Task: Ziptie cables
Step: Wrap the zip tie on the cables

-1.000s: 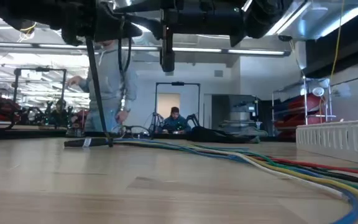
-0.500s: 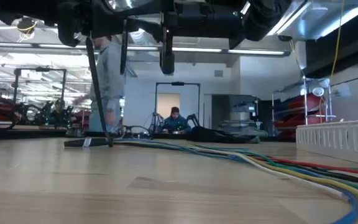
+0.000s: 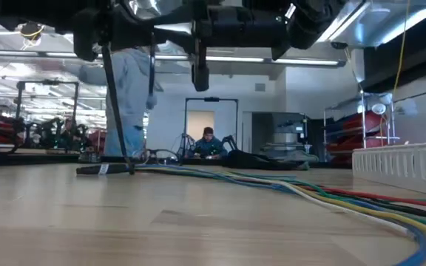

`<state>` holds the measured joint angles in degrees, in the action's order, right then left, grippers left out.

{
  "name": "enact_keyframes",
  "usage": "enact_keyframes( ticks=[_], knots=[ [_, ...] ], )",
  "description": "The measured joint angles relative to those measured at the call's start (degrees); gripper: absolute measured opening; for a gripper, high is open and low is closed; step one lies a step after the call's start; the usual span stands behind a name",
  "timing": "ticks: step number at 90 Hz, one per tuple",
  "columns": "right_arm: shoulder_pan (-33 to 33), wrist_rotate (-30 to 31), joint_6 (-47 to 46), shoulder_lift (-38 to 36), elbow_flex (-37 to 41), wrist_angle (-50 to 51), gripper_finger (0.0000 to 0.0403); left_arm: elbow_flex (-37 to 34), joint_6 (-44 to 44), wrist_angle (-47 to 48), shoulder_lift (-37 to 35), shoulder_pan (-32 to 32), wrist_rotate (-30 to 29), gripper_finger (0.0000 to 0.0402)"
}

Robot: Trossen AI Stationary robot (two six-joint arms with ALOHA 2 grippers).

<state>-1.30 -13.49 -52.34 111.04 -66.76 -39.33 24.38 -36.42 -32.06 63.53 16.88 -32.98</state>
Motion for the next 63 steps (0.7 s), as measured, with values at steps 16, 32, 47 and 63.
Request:
enact_keyframes(
  ticks=[16, 32, 47, 63],
  knots=[
    [-0.02, -3.00, 11.23, -0.43, 0.00, -0.58, 0.0089, 0.00, 2.83, -0.36, -0.01, -0.06, -0.44, 0.0000],
    [-0.07, -7.12, 23.72, -0.44, 0.00, 2.40, 0.0133, 0.00, 5.69, -0.99, -0.04, -0.06, -0.69, 0.0000],
    [-0.04, -7.36, 36.78, -3.42, 0.04, 10.30, 0.0139, 0.00, 7.60, -1.76, -0.07, -0.06, -0.78, 0.0000],
    [-1.16, -5.54, 52.29, -10.13, -0.01, 25.73, 0.0140, 0.00, 9.52, -2.03, -0.11, -0.08, -0.91, 0.0000]
  ],
)
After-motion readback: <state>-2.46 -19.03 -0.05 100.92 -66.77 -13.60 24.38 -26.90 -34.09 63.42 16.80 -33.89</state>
